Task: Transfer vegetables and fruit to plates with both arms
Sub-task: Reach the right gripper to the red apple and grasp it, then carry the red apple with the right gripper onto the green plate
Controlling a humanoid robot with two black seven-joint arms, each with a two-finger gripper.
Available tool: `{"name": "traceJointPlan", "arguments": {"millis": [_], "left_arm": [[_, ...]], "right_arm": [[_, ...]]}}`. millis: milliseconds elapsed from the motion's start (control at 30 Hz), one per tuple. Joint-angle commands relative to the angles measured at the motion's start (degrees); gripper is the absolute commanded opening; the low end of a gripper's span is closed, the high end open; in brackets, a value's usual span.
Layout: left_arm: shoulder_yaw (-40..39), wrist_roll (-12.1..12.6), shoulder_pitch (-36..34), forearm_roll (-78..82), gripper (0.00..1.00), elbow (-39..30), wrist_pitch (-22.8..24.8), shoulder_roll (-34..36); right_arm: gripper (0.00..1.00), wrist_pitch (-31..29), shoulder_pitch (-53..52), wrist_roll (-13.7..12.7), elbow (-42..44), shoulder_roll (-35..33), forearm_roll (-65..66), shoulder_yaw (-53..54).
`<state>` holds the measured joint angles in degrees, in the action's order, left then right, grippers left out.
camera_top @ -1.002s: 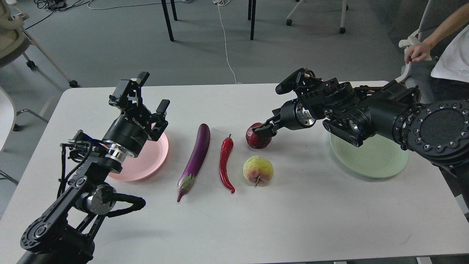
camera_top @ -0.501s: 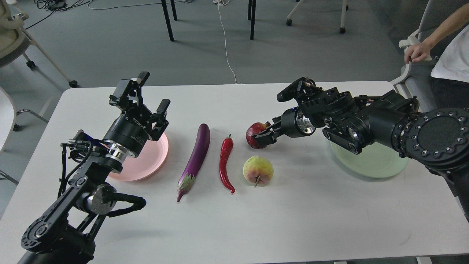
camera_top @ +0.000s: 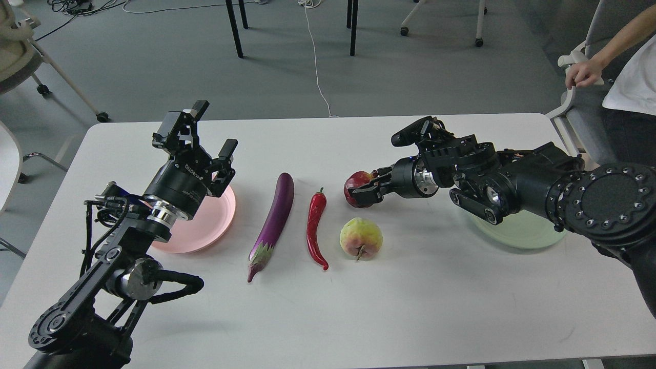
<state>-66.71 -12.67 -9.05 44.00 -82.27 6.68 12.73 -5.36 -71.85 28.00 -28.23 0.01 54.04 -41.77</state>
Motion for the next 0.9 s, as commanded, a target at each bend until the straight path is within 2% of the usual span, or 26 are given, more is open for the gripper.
{"name": "traceJointPlan", "arguments": {"millis": [0,67,167,200,300,434,634,734,868], "left_arm": [[0.0,-0.1,0.0,0.0,0.98,0.0,0.0,0.0],[0.0,-0.1,0.0,0.0,0.98,0.0,0.0,0.0],[0.0,-0.1,0.1,0.0,0.98,0.0,0.0,0.0],[0.0,0.0,0.3,-0.1,0.98,0.0,0.0,-0.1],[0.0,-0.1,0.4,-0.1,0.98,0.0,0.1,0.0],[0.0,0.0,0.4,0.0,0.98,0.0,0.1,0.1],[0.0,0.0,0.3,0.0,0.98,0.0,0.1,0.1],[0.0,0.0,0.2,0.0,0.98,0.0,0.1,0.1],[0.0,0.0,-0.1,-0.1,0.98,-0.1,0.2,0.3]], "right_arm": [[0.94,0.1,0.6,0.0,0.0,0.0,-0.1,0.3],[0.86,0.1,0.7,0.0,-0.1,0.0,-0.2,0.3],[0.56,0.1,1.5,0.0,0.0,0.0,-0.1,0.3],[0.52,0.1,1.5,0.0,0.0,0.0,-0.1,0.3],[0.51,-0.1,1.5,0.0,-0.1,0.0,-0.2,0.3],[0.43,-0.1,1.4,0.0,-0.2,0.0,-0.2,0.3],[0.43,-0.3,-1.4,0.0,-2.0,0.0,-0.2,0.0],[0.43,-0.3,-4.8,0.0,-5.8,0.0,-0.2,-0.1],[0.44,-0.3,-9.4,0.0,-11.0,-5.2,0.1,-0.3]]}}
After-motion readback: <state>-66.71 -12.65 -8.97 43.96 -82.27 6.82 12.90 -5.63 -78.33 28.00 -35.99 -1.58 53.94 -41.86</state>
